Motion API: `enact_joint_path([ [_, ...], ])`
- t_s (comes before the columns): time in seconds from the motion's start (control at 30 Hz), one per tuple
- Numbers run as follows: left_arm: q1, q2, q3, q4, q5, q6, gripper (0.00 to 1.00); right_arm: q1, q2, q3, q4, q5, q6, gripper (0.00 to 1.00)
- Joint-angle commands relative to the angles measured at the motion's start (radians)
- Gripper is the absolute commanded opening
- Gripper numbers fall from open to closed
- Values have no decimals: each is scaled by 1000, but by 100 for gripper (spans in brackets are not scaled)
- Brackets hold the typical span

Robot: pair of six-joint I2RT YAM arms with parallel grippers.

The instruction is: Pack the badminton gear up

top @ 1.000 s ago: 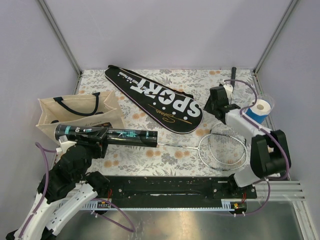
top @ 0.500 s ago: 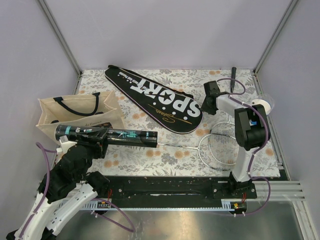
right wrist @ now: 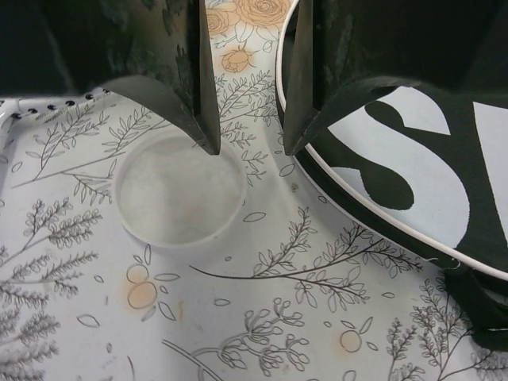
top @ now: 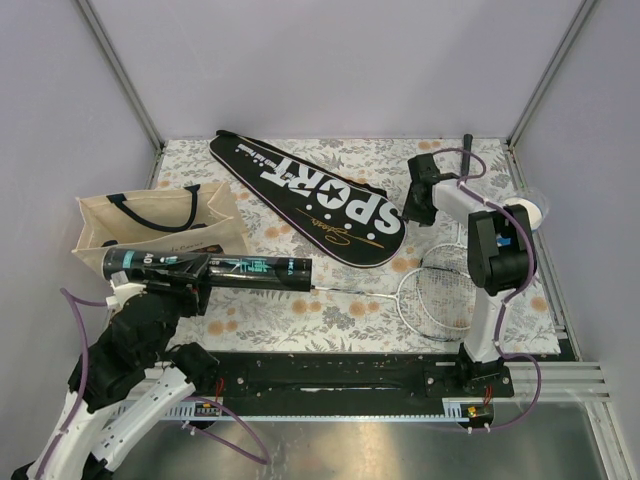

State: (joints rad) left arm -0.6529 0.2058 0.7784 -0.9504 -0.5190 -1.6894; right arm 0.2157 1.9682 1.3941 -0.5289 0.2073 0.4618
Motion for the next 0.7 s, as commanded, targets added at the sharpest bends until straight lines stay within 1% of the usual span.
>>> enact_joint_path([
  [0.0,-2,-20,79,44,-26,20,22,-12,47,126,-74,-77,-162,47],
  [0.13,-1,-22,105,42,-30,30,22,-12,125,236,-204,-132,-215,52],
  [0.17,-1,-22,113,42,-33,33,22,-10,139,265,-250,-125,-227,52],
  [0.33,-2,-23,151,1,-71,37,22,-12,127,244,-267,-114,-242,49],
  [0.4,-2,-32,157,-1,-85,36,22,-12,130,247,-284,-109,-249,46],
  [0.5,-1,-34,170,-11,-96,36,22,-12,136,258,-307,-111,-264,38],
  [0.67,-2,-37,164,-50,-101,-1,22,-13,141,264,-326,-106,-275,31],
])
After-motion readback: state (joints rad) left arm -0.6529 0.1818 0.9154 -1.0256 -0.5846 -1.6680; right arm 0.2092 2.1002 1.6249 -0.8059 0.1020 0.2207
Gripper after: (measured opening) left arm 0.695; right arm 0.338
